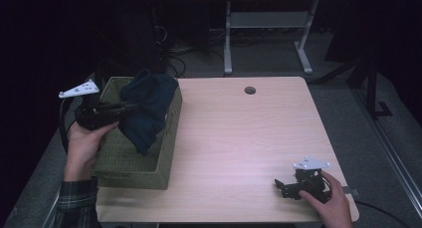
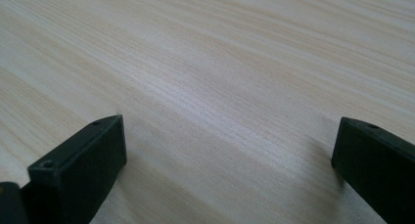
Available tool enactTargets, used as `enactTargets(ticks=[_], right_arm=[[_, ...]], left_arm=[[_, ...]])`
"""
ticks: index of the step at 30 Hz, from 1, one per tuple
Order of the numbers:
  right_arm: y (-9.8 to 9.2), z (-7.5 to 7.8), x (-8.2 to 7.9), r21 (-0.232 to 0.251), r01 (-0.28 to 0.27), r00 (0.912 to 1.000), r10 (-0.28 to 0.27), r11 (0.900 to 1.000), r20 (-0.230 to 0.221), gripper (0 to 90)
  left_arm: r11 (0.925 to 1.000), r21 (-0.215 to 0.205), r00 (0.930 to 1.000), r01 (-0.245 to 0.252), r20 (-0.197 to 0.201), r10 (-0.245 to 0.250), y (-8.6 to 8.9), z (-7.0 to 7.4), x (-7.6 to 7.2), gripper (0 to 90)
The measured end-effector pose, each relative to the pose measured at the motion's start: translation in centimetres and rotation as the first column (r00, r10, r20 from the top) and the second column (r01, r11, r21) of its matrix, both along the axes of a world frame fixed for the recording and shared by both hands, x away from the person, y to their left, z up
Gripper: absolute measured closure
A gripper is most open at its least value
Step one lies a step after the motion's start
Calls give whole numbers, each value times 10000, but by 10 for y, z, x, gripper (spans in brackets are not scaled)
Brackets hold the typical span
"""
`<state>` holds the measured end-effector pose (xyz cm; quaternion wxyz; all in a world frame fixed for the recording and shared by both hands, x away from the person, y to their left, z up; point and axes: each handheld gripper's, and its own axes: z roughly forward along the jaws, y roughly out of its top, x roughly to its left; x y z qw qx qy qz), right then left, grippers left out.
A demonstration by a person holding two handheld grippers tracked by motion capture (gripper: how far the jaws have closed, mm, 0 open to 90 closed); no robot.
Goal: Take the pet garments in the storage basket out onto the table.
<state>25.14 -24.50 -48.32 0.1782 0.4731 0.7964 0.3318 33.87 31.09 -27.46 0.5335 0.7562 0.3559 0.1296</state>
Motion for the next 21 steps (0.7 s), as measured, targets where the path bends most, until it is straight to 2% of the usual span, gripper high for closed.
enactTargets(ticks=[5, 9, 21], right_arm=[[0, 0, 0, 3, 4, 10000, -4, 10000, -6, 0], [0, 0, 0, 5, 9, 10000, -9, 10000, -11, 0], [0, 0, 0, 3, 6, 10000, -6, 10000, -9, 0]], left_arm=[[9993, -77, 9993, 373, -13, -373, -12, 4, 1, 742], [9979, -125, 9979, 640, 134, -638, -23, 9, 1, 742], [9908, -226, 9904, 1336, 383, -1327, -57, 18, 6, 743]])
